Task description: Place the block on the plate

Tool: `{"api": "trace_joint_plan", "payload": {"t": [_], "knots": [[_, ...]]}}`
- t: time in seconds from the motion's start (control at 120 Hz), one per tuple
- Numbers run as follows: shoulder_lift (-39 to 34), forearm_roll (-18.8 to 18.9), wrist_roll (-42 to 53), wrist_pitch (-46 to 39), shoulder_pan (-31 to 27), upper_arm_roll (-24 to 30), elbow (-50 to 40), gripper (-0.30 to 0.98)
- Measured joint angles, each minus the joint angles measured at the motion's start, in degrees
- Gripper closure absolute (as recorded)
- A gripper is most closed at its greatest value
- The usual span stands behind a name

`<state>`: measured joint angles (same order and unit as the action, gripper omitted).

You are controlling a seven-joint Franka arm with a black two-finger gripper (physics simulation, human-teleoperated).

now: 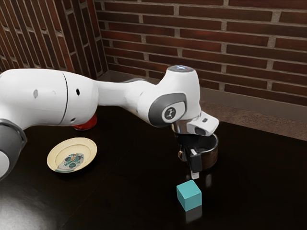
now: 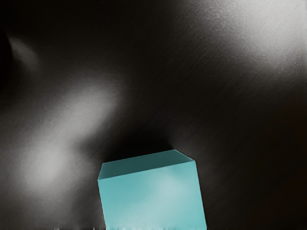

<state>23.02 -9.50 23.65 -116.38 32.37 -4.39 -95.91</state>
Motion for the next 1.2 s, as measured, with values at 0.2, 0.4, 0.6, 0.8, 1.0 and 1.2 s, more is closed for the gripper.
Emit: {"api": "trace_joint_plan", "payload": {"t": [0.2,0.4,0.6,0.8,1.0,1.2], "knots": [[-0.63,0.34,0.14,-2.49,0.67,0.00,-2.78,0.00],[-0.47,1.24,0.40,-2.60,0.41,-0.15,-3.49,0.00],[1.02,3.11,0.57,-2.40,1.30,-0.18,-3.52,0.00],[1.94,4.98,0.69,-2.55,2.23,-0.18,-3.52,0.00],[3.42,5.86,0.64,-2.70,2.25,-0.10,-3.57,0.00],[4.41,5.85,0.56,-2.82,2.26,-0.10,-3.55,0.00]]}}
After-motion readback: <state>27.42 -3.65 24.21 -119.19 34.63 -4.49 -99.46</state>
